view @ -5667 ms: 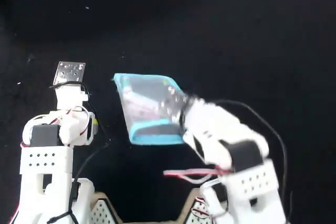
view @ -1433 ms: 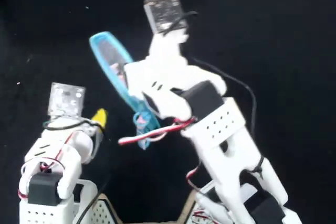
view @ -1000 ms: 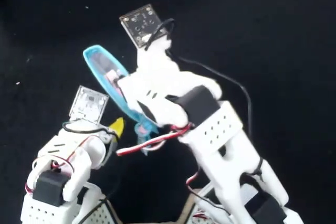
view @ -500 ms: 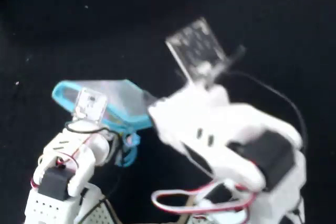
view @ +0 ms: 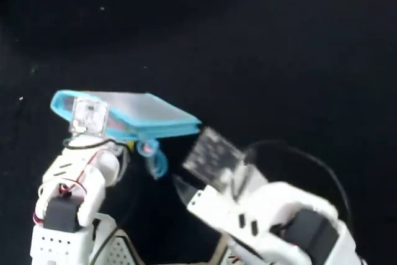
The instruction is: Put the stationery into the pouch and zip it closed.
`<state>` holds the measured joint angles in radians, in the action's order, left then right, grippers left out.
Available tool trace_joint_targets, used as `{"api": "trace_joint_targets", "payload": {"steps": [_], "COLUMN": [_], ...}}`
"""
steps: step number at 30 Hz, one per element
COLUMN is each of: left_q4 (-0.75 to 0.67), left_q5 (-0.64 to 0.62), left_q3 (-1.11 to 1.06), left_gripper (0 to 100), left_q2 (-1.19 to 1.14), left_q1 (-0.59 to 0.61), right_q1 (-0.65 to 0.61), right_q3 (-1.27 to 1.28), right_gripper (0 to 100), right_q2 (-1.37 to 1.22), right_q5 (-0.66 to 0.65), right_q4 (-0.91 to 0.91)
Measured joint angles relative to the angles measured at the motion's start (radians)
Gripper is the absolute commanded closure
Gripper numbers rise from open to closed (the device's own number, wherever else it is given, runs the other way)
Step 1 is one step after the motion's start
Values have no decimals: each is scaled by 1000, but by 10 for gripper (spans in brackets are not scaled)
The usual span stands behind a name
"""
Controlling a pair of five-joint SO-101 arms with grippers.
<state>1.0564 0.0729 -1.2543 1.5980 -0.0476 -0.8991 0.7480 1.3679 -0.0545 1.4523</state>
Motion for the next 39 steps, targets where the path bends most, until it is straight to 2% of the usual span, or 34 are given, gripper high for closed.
{"api": "trace_joint_targets", "payload": {"steps": [5, 9, 11, 17, 22, 28, 34, 39], "left_q4": [0, 0, 0, 0, 0, 0, 0, -2], "left_q5": [0, 0, 0, 0, 0, 0, -2, -2], "left_q3": [0, 0, 0, 0, 0, 0, -15, -15], "left_gripper": [829, 829, 829, 829, 829, 829, 829, 829], "left_q2": [0, 0, 0, 0, 0, 0, 0, 0], "left_q1": [14, 21, 18, 18, 18, -23, -31, -29], "right_q1": [-20, -28, -32, -32, -32, -69, -91, -58], "right_q3": [397, 611, 634, 643, 667, 671, 726, 761], "right_gripper": [737, 737, 737, 737, 740, 835, 773, 769], "right_q2": [226, 387, 428, 431, 431, 431, 431, 433], "right_q5": [11, 118, 160, 175, 183, 183, 183, 183], "right_q4": [-336, -512, -528, -525, -631, -730, -740, -740]}}
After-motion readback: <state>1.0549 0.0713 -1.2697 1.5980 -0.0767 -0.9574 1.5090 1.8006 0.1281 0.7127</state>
